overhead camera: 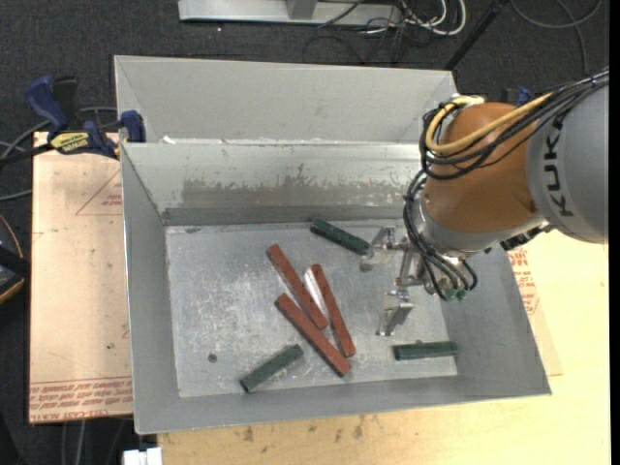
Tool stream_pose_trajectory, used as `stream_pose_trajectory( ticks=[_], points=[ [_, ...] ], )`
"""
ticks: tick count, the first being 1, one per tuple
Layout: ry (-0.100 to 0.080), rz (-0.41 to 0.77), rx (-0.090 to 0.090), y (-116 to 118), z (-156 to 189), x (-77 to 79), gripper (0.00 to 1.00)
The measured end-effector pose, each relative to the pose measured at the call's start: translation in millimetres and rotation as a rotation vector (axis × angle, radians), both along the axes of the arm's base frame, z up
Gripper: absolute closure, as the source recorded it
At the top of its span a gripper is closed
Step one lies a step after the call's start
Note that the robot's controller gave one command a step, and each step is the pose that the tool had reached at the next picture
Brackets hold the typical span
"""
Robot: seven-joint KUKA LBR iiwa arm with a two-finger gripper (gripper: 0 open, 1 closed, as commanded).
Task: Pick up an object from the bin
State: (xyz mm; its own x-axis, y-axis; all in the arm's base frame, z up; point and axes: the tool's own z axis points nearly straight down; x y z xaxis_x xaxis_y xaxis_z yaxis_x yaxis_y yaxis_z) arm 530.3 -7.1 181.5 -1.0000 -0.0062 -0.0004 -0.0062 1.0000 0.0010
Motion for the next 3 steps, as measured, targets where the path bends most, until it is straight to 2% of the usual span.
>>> stream_pose_trajectory(
  ticks=[1,2,3],
  points=[
    [0.0,-0.009,0.0,-8.0,26.6,27.1,0.0],
    [-0.011,0.075,-0.001,-35.9,1.5,11.2,0.0],
    [0.001,0.339,0.0,-58.7,-34.7,6.9,0.0]
  ],
)
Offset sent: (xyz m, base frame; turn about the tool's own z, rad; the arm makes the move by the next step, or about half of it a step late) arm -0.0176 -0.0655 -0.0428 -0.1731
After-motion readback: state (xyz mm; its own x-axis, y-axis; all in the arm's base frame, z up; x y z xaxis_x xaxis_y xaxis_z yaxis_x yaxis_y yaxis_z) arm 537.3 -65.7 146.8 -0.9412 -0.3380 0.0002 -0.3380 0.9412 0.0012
